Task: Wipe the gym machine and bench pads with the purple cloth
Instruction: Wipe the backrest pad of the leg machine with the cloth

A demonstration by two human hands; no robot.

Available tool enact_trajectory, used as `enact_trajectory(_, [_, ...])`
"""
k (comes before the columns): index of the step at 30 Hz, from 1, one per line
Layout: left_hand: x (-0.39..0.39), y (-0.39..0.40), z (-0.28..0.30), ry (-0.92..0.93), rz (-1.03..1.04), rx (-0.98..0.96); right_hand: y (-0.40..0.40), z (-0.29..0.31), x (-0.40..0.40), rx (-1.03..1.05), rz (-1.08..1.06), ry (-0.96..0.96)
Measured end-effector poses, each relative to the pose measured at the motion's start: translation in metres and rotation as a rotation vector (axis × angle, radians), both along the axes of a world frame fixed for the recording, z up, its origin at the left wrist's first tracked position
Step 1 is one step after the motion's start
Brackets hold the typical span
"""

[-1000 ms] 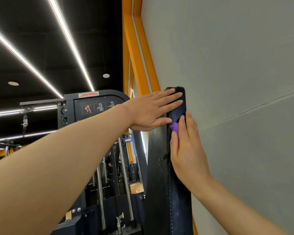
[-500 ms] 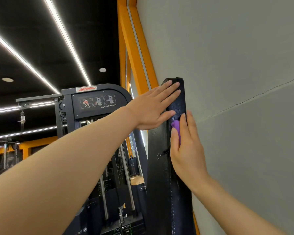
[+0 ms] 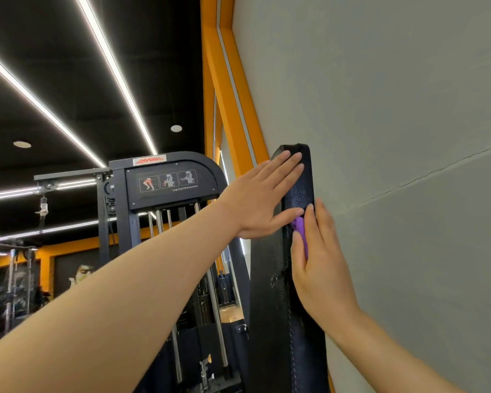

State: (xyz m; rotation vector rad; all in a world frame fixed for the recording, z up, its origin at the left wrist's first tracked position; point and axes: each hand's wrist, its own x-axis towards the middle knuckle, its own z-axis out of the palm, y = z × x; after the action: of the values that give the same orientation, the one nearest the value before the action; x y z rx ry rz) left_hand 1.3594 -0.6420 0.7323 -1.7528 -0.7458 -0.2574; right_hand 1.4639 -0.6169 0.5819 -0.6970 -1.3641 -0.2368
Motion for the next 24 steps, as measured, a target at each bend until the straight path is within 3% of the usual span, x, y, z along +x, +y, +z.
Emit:
enact_trajectory(4, [0.001,-0.002,-0.001,-0.003,-0.003,-0.001,0.002,-0.029,-0.019,0.020,-0.039,0.045])
enact_trajectory(8, [0.005,-0.005,-0.008,-0.028,0.010,0.010,0.007,-0.075,-0.024,0.132,-0.193,-0.109])
enact_trajectory(15, [0.007,-0.007,-0.011,-0.048,0.010,0.000,0.000,-0.020,-0.014,0.042,-0.046,0.008])
enact_trajectory(19, [0.005,-0.007,-0.011,-0.036,0.014,0.002,0.007,-0.056,-0.030,0.078,-0.159,0.057])
enact_trajectory(24, [0.007,-0.004,-0.016,-0.063,0.004,0.003,0.011,-0.085,-0.029,0.175,-0.289,-0.038])
